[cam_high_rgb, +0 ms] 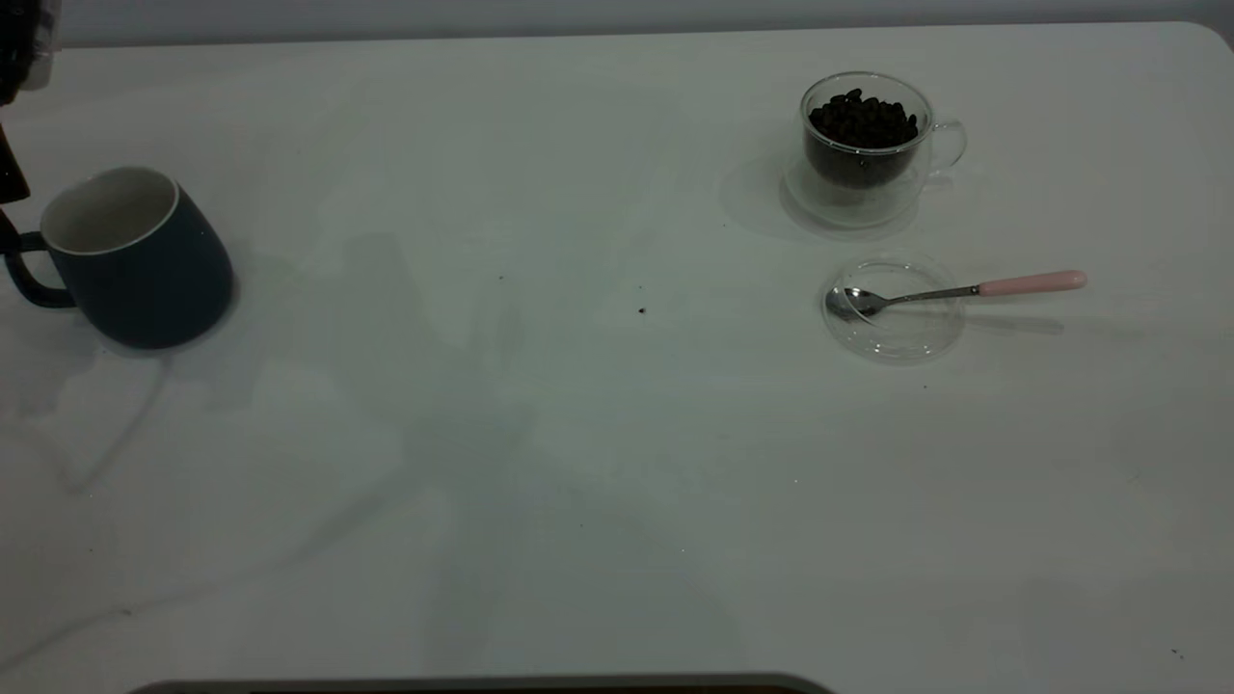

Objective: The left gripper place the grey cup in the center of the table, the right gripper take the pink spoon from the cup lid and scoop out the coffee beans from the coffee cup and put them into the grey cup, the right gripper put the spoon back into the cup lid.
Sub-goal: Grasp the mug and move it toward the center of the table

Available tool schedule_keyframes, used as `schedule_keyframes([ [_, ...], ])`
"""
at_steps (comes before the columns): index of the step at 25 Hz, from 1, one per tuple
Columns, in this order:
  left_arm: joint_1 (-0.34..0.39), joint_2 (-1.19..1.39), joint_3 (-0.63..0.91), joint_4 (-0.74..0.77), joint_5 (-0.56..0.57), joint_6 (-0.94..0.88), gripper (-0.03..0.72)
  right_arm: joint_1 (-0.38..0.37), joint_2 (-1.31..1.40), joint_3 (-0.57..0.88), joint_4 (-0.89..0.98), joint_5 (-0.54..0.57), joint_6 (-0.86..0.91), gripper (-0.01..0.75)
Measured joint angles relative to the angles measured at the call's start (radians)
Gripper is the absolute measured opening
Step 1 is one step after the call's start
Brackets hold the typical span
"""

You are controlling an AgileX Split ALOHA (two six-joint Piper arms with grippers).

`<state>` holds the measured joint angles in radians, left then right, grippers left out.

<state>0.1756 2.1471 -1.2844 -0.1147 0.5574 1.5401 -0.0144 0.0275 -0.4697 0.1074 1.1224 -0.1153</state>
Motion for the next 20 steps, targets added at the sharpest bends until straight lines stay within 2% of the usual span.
schedule_keyframes([
  [8,0.0,0.08,-0.001,0.0,-0.132,0.0,0.501,0.0,0.0,0.0,0.0,0.0,0.0,0.556],
  [13,-0.008,0.122,-0.004,0.001,-0.144,0.016,0.501,0.0,0.0,0.0,0.0,0.0,0.0,0.556],
  [20,-0.076,0.13,-0.008,0.005,-0.173,0.059,0.501,0.0,0.0,0.0,0.0,0.0,0.0,0.556],
])
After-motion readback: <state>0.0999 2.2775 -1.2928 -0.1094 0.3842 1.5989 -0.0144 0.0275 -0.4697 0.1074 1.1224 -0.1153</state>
